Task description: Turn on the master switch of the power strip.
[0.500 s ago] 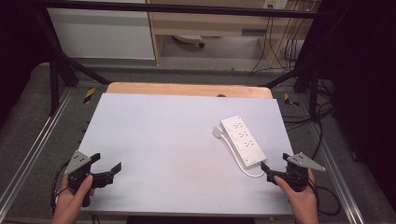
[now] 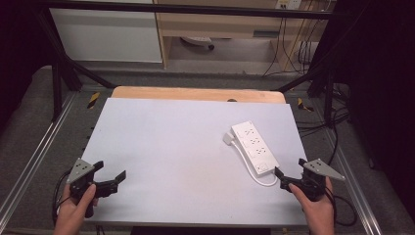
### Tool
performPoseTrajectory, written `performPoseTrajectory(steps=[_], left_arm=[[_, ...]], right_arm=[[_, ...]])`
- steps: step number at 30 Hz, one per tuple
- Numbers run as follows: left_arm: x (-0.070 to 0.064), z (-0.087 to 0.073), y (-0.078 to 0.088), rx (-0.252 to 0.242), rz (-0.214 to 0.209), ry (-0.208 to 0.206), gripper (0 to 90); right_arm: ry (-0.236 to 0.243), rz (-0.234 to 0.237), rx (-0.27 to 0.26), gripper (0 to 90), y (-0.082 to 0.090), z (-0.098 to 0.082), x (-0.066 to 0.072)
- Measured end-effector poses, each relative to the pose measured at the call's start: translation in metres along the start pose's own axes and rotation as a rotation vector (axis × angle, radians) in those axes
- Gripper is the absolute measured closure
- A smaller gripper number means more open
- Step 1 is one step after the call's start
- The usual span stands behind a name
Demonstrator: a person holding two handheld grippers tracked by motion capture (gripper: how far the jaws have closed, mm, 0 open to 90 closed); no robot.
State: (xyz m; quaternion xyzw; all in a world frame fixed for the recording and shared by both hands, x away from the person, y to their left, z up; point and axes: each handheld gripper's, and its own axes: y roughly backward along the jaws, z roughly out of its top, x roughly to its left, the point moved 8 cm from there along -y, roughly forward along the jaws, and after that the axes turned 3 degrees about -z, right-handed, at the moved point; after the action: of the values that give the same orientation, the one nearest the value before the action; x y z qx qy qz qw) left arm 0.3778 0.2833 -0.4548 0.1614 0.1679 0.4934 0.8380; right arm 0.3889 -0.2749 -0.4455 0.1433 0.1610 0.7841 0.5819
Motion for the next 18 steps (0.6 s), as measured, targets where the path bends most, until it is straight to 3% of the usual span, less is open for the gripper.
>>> performPoseTrajectory(steps=[9,18], left_arm=[[0.003,0.0,-0.001,-0.005,0.007,0.013,6.4],[0.001,0.0,-0.003,0.002,0.005,0.009,6.3]], right_arm=[[-0.007,-0.038,-0.058,4.0,0.001,0.028,0.004],[0.008,-0.026,-0.049,4.4,0.0,0.038,0.011]])
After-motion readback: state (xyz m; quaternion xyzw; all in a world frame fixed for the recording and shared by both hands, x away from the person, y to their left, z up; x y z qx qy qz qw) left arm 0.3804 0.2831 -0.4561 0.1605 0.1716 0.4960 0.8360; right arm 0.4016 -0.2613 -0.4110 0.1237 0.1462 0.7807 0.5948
